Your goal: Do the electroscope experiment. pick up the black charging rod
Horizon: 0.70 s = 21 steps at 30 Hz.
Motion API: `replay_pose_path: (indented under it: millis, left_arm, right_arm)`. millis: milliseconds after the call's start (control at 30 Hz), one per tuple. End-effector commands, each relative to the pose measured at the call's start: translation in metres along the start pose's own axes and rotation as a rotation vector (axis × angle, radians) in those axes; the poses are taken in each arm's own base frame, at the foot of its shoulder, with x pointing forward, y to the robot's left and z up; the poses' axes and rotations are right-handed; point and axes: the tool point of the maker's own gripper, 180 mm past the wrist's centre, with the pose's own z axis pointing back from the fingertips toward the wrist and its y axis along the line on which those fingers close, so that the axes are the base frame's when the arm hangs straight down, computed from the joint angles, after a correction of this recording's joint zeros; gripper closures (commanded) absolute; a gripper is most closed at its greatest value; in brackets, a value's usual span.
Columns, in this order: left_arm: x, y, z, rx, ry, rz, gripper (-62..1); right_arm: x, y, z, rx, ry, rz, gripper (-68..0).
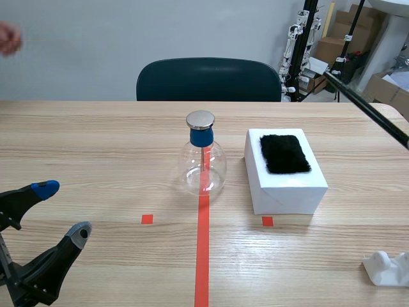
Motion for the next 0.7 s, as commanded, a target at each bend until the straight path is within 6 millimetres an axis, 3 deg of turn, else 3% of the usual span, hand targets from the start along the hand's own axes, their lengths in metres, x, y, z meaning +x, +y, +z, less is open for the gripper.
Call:
replay_pose_path:
  millis: [0,200,667]
  left_arm:
    - [0.007,0.003,-0.002,0.007,-0.033,-0.004,-62.3]
    - [0.007,0.003,-0.002,0.007,-0.033,-0.004,-62.3]
    - [0.007,0.003,-0.002,0.007,-0.033,-0.004,-62.3]
  right_arm:
    - [0.005,0.002,0.005,-0.017,-0.042,0.039,0.0]
    - [0.014,0.025,0.032,-0.017,-0.196,0.217,0.0]
    - [0.05,0.024,0.087,-0.182,-0.515,0.386,0.0]
